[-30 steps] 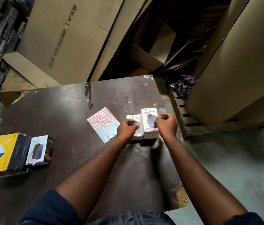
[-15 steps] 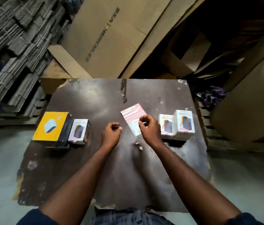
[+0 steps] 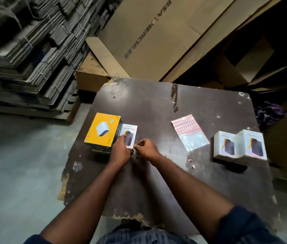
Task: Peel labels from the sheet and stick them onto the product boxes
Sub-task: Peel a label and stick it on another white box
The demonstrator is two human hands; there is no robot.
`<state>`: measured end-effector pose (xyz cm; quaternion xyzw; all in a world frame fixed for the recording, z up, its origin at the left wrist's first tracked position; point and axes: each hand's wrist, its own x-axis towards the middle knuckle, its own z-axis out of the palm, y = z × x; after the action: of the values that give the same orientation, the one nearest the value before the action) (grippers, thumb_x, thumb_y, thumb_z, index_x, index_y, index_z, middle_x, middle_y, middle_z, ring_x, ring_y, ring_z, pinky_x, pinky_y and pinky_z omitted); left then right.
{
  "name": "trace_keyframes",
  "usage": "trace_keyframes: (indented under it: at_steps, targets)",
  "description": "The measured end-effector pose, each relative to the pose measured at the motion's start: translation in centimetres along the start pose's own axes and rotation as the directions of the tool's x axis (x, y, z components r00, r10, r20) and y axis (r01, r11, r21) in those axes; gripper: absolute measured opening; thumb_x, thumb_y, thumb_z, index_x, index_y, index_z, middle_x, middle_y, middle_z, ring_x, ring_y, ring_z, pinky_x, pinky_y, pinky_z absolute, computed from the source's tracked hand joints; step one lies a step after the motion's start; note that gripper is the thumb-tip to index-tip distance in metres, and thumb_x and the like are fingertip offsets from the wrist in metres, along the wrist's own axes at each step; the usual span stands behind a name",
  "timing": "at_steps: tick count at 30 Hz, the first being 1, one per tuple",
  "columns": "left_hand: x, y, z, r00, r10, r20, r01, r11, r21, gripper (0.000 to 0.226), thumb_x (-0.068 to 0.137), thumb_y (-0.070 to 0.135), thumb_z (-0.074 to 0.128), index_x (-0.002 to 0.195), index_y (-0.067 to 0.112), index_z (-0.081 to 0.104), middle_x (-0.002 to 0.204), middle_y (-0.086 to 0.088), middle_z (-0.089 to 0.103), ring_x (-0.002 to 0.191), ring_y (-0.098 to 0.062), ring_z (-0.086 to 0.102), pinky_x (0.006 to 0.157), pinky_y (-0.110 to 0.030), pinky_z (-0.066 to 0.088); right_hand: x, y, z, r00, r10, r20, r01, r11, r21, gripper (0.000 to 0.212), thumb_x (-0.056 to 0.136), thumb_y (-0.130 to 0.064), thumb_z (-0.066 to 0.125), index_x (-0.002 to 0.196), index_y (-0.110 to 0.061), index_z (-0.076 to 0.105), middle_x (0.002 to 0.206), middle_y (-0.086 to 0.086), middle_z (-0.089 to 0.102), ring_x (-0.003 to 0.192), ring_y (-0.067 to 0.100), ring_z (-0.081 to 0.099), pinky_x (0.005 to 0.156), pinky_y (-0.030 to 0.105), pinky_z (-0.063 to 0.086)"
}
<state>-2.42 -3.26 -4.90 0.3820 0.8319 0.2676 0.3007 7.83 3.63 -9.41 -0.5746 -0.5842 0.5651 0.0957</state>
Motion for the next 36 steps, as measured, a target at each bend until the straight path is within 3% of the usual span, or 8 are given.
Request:
trace_keyframes:
  at_steps: [4,9,17,21,26,29,34,36]
  targets:
    - [0.7,-0.9,0.0,0.998,-0.035,0.059,0.034,0.999,0.016,0.045,0.088,0.003,0.056,0.132,0.005,0.051,0.124,-0.024,0.063,0.115,-0.04,0.059,0.092,-0.04,0.047,2.4,-0.4,2.0,0.999,0.051,0.002,-0.05,0.998,-0.024,0.016,0.086,-0.024,0.07,0.088,-0.018,0.055,0.084,0.002,0.059,0.081,0.02,0.057,0.075,0.036,0.049]
    - [1.4,-0.7,0.6,0.991,-0.095,0.092,0.09,0.994,0.061,0.046,0.094,0.014,0.056,0.137,0.003,0.044,0.125,-0.029,0.058,0.117,-0.044,0.055,0.093,-0.043,0.046,4.1,0.0,2.9,0.989,0.134,0.059,-0.139,0.987,0.082,0.026,0.091,-0.025,0.068,0.067,-0.017,0.062,0.059,-0.002,0.058,0.058,0.014,0.056,0.068,0.036,0.051]
    - [1.7,0.1,0.3,0.981,-0.08,0.175,0.039,0.973,0.226,0.044,0.097,0.01,0.045,0.14,0.004,0.042,0.136,-0.025,0.054,0.124,-0.041,0.051,0.097,-0.04,0.041,5.3,1.2,2.9,0.984,0.178,-0.018,-0.173,0.973,0.149,0.031,0.083,-0.04,0.073,0.065,-0.015,0.065,0.057,-0.004,0.06,0.056,0.015,0.058,0.064,0.033,0.05]
    - [1.7,0.7,0.9,0.973,-0.048,0.227,-0.01,0.968,0.249,0.045,0.093,0.01,0.047,0.138,0.007,0.043,0.134,-0.024,0.057,0.121,-0.041,0.054,0.096,-0.041,0.045,5.3,1.7,1.7,0.982,0.185,-0.043,-0.178,0.974,0.138,0.031,0.083,-0.037,0.073,0.063,-0.016,0.063,0.06,-0.003,0.061,0.06,0.017,0.06,0.067,0.037,0.053]
    - [2.7,1.3,1.3,0.99,-0.068,0.125,0.049,0.988,0.147,0.05,0.095,0.013,0.055,0.143,0.007,0.042,0.138,-0.021,0.055,0.126,-0.037,0.052,0.1,-0.038,0.042,5.1,3.1,-0.9,0.98,0.189,-0.062,-0.179,0.975,0.13,0.028,0.082,-0.039,0.073,0.076,-0.012,0.066,0.068,0.001,0.065,0.061,0.016,0.059,0.059,0.03,0.048]
    - [3.7,0.7,2.6,0.975,-0.128,0.181,0.111,0.989,0.1,0.041,0.095,0.02,0.058,0.133,0.006,0.055,0.132,-0.019,0.061,0.12,-0.033,0.058,0.095,-0.035,0.044,5.4,5.0,-1.8,0.983,0.178,-0.049,-0.165,0.967,0.195,0.039,0.07,-0.045,0.075,0.089,-0.012,0.066,0.086,0.004,0.074,0.079,0.02,0.071,0.076,0.042,0.06]
    - [4.1,0.1,4.5,0.944,-0.249,0.218,0.293,0.934,-0.205,0.026,0.095,0.027,0.062,0.113,0.009,0.064,0.122,-0.015,0.068,0.109,-0.028,0.064,0.094,-0.036,0.051,3.6,5.3,-3.4,0.982,0.161,-0.102,-0.129,0.955,0.268,0.023,0.08,-0.029,0.078,0.087,-0.024,0.056,0.106,0.007,0.071,0.094,0.023,0.071,0.086,0.049,0.059]
    - [3.4,0.7,4.2,0.911,-0.281,0.301,0.377,0.865,-0.332,0.02,0.097,0.032,0.06,0.103,0.013,0.062,0.111,-0.014,0.07,0.093,-0.022,0.07,0.081,-0.036,0.058,2.8,5.1,-4.1,0.982,0.158,-0.101,-0.122,0.947,0.297,0.02,0.083,-0.026,0.077,0.093,-0.02,0.061,0.107,0.01,0.072,0.093,0.024,0.072,0.081,0.048,0.06]
